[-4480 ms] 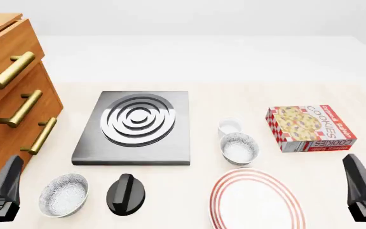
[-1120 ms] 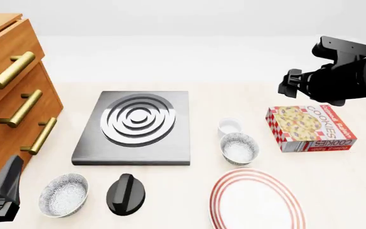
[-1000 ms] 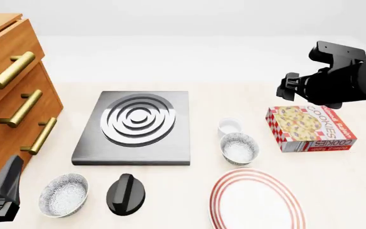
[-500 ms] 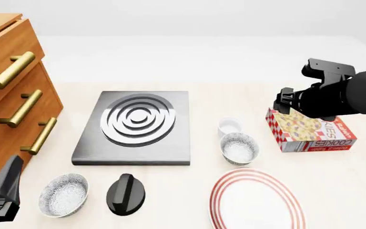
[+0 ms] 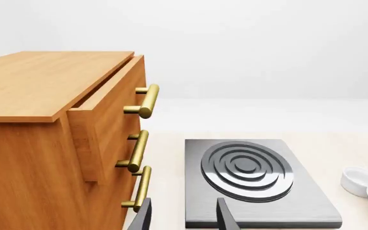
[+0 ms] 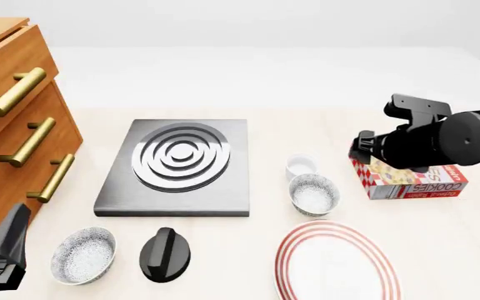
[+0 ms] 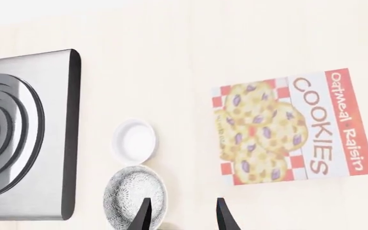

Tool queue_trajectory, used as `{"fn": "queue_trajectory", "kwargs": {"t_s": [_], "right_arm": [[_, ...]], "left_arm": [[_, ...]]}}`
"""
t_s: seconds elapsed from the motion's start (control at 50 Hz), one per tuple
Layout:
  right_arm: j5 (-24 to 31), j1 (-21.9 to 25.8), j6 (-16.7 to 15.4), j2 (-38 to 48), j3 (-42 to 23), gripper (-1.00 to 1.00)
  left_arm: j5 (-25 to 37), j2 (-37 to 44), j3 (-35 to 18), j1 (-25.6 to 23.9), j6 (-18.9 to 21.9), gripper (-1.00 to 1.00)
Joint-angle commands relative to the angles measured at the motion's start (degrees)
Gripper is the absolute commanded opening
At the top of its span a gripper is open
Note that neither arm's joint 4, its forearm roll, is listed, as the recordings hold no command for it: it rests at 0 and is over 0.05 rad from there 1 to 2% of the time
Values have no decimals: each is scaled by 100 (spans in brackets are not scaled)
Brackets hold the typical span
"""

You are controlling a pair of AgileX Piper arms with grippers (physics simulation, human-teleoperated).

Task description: Pick the akita bowl between the plate and the ramekin and place it on the plate.

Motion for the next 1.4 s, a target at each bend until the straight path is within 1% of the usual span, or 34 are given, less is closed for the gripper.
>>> {"fn": "queue_trajectory", "kwargs": {"t_s": [0.02, 0.22, 0.38, 0.46, 0.62, 0.72, 0.94, 1.0, 1.22, 1.4], "right_arm": [[-109, 86, 76, 55, 124, 100], [-316, 172, 113, 184, 303, 100], [-313, 195, 176, 186, 291, 100], [-439, 205, 219, 301, 328, 100], [-496, 224, 271, 366, 298, 100], [-664, 225, 306, 543, 336, 100], [-853, 250, 376, 700, 419, 100], [-957, 230, 346, 789, 488, 100], [-1152, 235, 389, 938, 613, 100], [-1300, 338, 445, 1105, 676, 100]], "left_arm": [[0, 0, 0, 0, 0, 100], [0, 0, 0, 0, 0, 100], [0, 0, 0, 0, 0, 100], [0, 0, 0, 0, 0, 100], [0, 0, 0, 0, 0, 100], [0, 0, 0, 0, 0, 100], [0, 0, 0, 0, 0, 100], [0, 0, 0, 0, 0, 100], [0, 0, 0, 0, 0, 100], [0, 0, 0, 0, 0, 100]]}}
